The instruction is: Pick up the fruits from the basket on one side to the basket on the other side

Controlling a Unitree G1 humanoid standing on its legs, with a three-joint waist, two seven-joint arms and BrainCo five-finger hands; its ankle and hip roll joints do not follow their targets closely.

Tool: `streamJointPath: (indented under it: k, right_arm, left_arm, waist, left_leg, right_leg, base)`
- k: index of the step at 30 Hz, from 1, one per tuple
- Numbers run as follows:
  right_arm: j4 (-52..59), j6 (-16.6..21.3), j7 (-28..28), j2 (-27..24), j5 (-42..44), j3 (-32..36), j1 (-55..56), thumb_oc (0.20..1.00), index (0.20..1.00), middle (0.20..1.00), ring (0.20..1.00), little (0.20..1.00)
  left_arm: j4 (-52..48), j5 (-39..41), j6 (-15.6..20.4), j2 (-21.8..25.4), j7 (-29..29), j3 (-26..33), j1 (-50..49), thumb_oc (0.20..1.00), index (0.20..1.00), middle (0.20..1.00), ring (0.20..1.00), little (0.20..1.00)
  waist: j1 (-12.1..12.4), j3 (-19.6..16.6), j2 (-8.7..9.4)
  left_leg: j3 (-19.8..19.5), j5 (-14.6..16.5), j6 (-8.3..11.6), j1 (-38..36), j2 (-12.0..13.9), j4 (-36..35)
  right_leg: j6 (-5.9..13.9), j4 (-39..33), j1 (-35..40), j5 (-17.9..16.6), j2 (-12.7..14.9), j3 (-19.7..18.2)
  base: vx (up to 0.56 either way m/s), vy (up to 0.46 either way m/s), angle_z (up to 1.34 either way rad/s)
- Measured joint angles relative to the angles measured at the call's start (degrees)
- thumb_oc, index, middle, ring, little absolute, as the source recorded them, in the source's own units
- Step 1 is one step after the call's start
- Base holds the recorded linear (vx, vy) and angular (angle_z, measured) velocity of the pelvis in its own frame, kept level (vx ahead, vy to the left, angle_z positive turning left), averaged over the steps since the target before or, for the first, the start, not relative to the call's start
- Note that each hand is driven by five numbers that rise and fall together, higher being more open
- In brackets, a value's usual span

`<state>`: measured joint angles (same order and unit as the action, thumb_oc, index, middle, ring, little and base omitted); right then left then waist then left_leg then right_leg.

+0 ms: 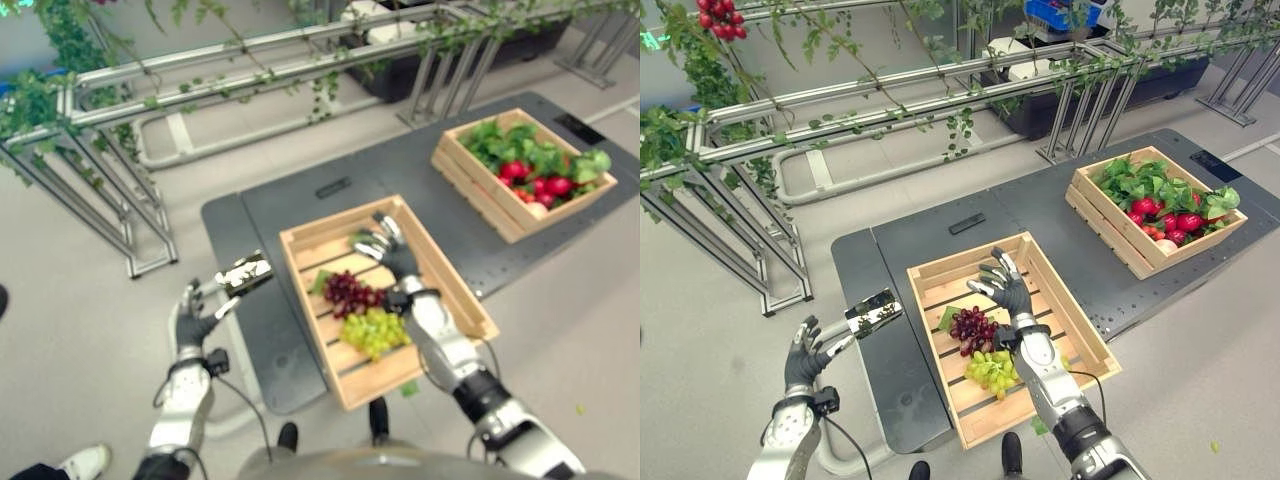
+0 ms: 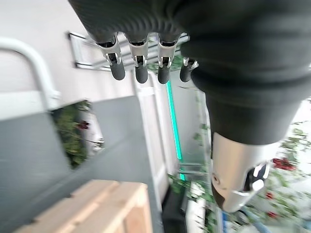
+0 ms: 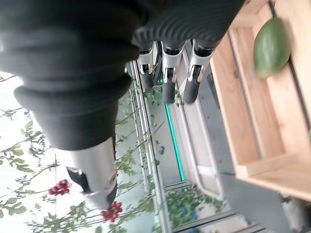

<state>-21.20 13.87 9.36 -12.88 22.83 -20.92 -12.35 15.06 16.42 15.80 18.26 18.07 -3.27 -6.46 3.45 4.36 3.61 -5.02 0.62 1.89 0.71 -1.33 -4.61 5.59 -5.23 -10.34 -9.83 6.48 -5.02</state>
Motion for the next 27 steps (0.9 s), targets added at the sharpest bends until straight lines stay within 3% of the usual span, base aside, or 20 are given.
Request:
streamJointPath:
  k: [6, 9, 14, 20, 27]
  right_arm:
    - [-5.45, -0.49, 1.49, -4.69, -8.84, 4.97, 7.38, 1.0, 1.0, 1.0, 1.0, 1.0]
    - [-14.38, -0.98, 1.91, -6.54, -13.23, 9.25, 11.48, 1.0, 1.0, 1.0, 1.0, 1.0]
    - [-18.29, -1.33, 2.15, -6.78, -15.82, 11.47, 14.41, 1.0, 1.0, 1.0, 1.0, 1.0]
    - [-20.45, -0.45, 2.78, -6.75, -18.08, 17.33, 14.52, 1.0, 1.0, 1.0, 1.0, 1.0]
    - [-25.63, 0.59, 3.26, -7.08, -19.43, 18.06, 12.61, 1.0, 1.0, 1.0, 1.0, 1.0]
  left_arm:
    - [-8.72, 0.0, 2.02, 3.46, -2.38, 2.46, -0.64, 1.0, 1.0, 1.0, 1.0, 1.0]
    - [-10.54, -0.01, 2.29, 6.73, -4.88, 4.06, -1.45, 1.0, 1.0, 1.0, 1.0, 1.0]
    - [-12.53, -0.03, 2.02, 8.13, -8.0, 5.87, -3.15, 1.0, 1.0, 1.0, 1.0, 1.0]
    - [-17.26, -0.18, 1.32, 10.81, -10.71, 6.32, -4.06, 1.0, 1.0, 1.0, 1.0, 1.0]
    - [-17.75, -4.52, 0.57, 13.85, -11.26, 5.9, -1.91, 1.0, 1.0, 1.0, 1.0, 1.0]
  waist:
    - [-0.86, 0.05, 0.02]
    - [-1.5, 0.21, -0.3]
    - [-2.93, 0.71, -1.94]
    - [-2.88, 0.79, -3.89]
    - [-4.27, 0.65, -4.33]
  left_leg:
    - [-0.02, -0.04, -0.06, -0.02, 0.04, -0.31]
    - [0.11, -0.08, -0.09, -0.09, 0.22, -0.36]
    - [0.21, -0.06, -0.03, -0.2, 0.61, -0.36]
    - [0.26, 0.0, 0.08, -0.23, 0.84, -0.37]
    - [0.37, 0.01, 0.11, -0.45, 0.9, -0.36]
  right_leg:
    - [0.13, -0.01, -0.04, 0.15, 0.06, 0.02]
    - [0.1, -0.25, -0.14, 0.29, 0.0, 0.02]
    - [0.09, -0.34, -0.04, 0.34, -0.04, 0.13]
    - [-0.04, -0.33, 0.13, 0.43, -0.29, 0.24]
    - [-0.07, -0.33, 0.3, 0.45, -0.32, 0.29]
  base:
    - [0.0, -0.005, 0.0]
    - [0.01, -0.019, -0.02]
    - [0.0, -0.014, 0.0]
    - [0.0, -0.035, 0.02]
    - [0.0, -0.005, 0.0]
